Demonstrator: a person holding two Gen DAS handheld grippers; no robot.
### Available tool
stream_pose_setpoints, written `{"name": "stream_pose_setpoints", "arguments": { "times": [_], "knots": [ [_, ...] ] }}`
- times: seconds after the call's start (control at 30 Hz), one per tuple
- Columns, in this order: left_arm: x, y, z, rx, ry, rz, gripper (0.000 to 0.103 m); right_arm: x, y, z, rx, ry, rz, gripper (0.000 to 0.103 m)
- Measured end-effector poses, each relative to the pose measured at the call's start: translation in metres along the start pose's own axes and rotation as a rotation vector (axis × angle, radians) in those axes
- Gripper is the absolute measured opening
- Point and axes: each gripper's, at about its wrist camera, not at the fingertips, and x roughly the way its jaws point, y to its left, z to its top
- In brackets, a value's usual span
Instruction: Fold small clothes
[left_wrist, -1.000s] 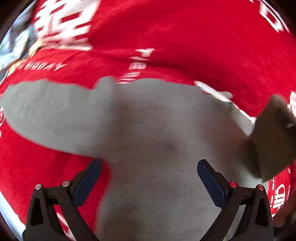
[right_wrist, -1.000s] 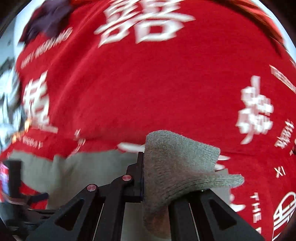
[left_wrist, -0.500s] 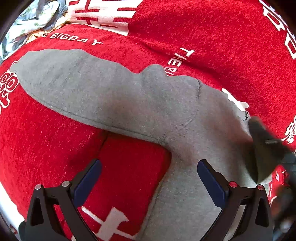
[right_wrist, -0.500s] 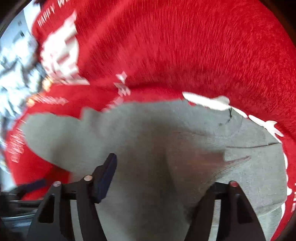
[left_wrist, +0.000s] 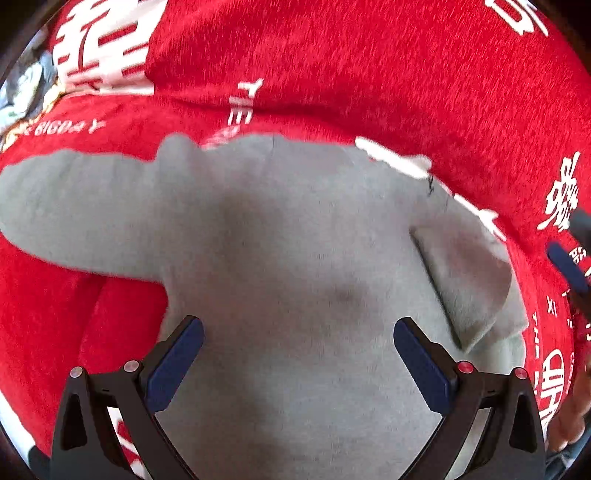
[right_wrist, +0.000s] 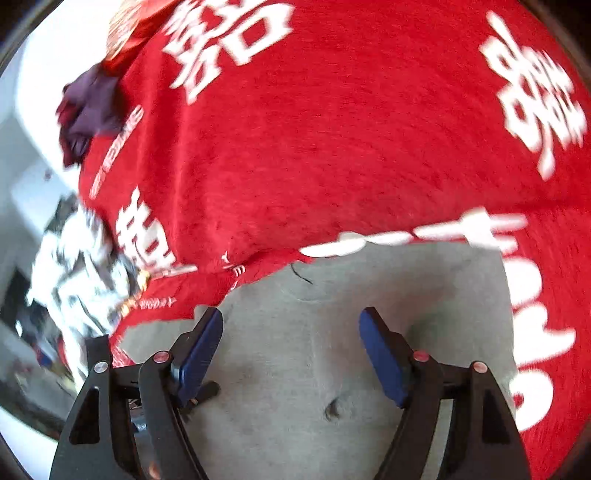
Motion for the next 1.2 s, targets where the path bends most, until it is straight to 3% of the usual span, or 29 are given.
{"name": "stream_pose_setpoints", "arguments": {
  "times": [0.1, 0.17, 0.33, 0.4, 0.47, 0.57, 0.7, 0.77, 0.87, 1.03, 1.1, 1.2],
  "knots": [
    [-0.004, 0.012, -0.010, -0.010, -0.002, 0.019, 0.103, 0.019, 0.008, 0.004, -0.006, 0.048, -0.009, 0.079],
    [-0.003, 0.023, -0.013, -0.026, 0.006, 0.025, 0.103, 0.017, 0.001, 0.002, 0.022, 0.040, -0.059, 0.079],
    [0.000, 0.037, -0.016, -0.061, 0.017, 0.026, 0.103, -0.004, -0.073, -0.024, 0.301, 0.013, -0.139, 0.080],
    [0.000, 0.034, -0.017, -0.053, 0.017, 0.034, 0.103, 0.010, -0.108, -0.033, 0.467, 0.046, -0.102, 0.080],
    [-0.002, 0.031, -0.018, -0.035, 0.020, 0.033, 0.103, 0.025, -0.115, -0.033, 0.515, 0.049, -0.039, 0.080],
    [-0.011, 0.032, -0.015, -0.022, 0.004, 0.025, 0.103, 0.053, -0.082, -0.022, 0.445, 0.094, 0.084, 0.080],
    [-0.025, 0.047, -0.008, -0.068, -0.038, 0.011, 0.103, 0.051, 0.026, -0.017, -0.006, 0.145, 0.263, 0.080],
    [-0.025, 0.051, -0.007, -0.085, -0.037, 0.019, 0.103, 0.039, 0.041, -0.021, -0.050, 0.143, 0.305, 0.080],
    [-0.015, 0.043, -0.008, -0.087, -0.009, 0.011, 0.103, 0.017, 0.019, -0.023, 0.003, 0.108, 0.320, 0.080],
    [-0.017, -0.009, -0.001, -0.018, -0.041, -0.068, 0.103, -0.017, -0.048, -0.028, 0.092, 0.038, 0.200, 0.081],
    [-0.016, -0.039, 0.012, 0.013, -0.051, -0.106, 0.103, -0.021, -0.073, -0.029, 0.120, 0.018, 0.071, 0.081],
    [0.004, -0.089, 0.037, 0.083, -0.023, -0.103, 0.103, -0.003, -0.111, -0.032, 0.152, 0.085, -0.208, 0.081]
  ]
}}
